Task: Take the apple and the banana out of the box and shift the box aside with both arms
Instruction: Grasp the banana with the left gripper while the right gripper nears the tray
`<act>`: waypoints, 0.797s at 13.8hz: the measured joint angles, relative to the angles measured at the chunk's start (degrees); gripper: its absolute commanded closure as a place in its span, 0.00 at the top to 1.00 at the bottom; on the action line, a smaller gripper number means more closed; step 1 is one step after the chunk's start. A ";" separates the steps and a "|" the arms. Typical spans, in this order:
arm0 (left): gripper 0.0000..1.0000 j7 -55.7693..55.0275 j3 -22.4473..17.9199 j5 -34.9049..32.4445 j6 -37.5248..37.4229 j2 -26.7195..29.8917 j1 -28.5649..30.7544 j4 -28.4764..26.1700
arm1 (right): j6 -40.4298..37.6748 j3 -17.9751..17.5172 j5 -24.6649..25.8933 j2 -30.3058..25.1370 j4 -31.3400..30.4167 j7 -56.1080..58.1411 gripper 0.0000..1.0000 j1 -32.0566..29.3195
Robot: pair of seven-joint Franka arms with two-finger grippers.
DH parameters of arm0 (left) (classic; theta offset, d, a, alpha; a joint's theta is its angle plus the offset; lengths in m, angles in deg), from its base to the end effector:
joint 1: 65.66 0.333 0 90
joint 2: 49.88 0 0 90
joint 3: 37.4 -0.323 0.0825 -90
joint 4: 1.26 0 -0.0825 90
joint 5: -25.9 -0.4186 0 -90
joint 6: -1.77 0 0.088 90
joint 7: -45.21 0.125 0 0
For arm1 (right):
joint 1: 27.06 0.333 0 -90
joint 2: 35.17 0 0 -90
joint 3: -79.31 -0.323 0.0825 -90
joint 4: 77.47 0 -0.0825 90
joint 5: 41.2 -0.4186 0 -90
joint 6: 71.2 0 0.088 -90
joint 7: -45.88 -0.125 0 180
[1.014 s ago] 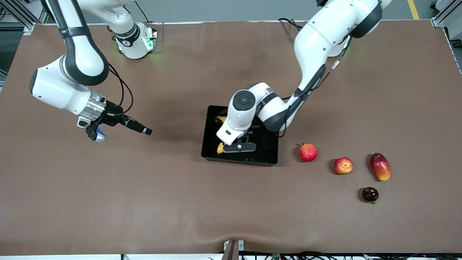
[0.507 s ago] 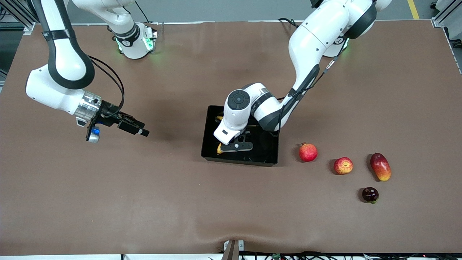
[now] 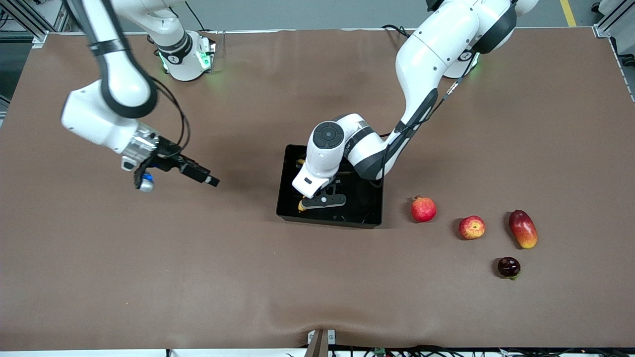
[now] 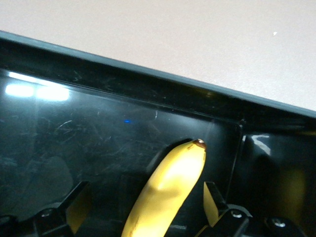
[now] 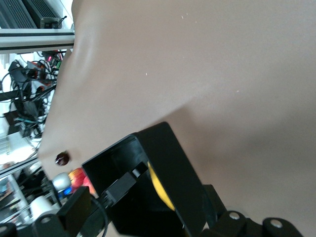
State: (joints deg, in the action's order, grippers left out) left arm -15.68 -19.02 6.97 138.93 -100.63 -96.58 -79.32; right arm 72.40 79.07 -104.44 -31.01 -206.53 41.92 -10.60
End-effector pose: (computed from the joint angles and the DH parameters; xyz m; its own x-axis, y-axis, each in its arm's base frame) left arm 0.5598 -0.5585 0.1885 0.9861 0.1238 0.1106 0.1053 -0.9816 0.1593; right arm 0.5524 0.1688 0.3169 0.8249 -0.5335 -0.1871 -0.5145 -0.5713 -0.6394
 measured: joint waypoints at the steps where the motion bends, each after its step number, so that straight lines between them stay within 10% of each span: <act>1: 1.00 0.00 0.00 0.00 0.77 -0.28 0.00 0.00 | 3.26 -0.10 -0.09 0.00 -0.53 -0.07 1.00 2.18; 11: 1.00 -0.01 0.04 0.00 4.19 -2.44 -0.70 -0.01 | 11.08 -0.09 -0.38 0.03 -2.54 -0.17 1.00 7.52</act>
State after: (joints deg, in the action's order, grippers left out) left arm -15.68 -18.98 6.97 143.12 -103.07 -97.27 -79.33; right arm 83.48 78.98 -104.82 -30.98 -209.06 41.75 -3.08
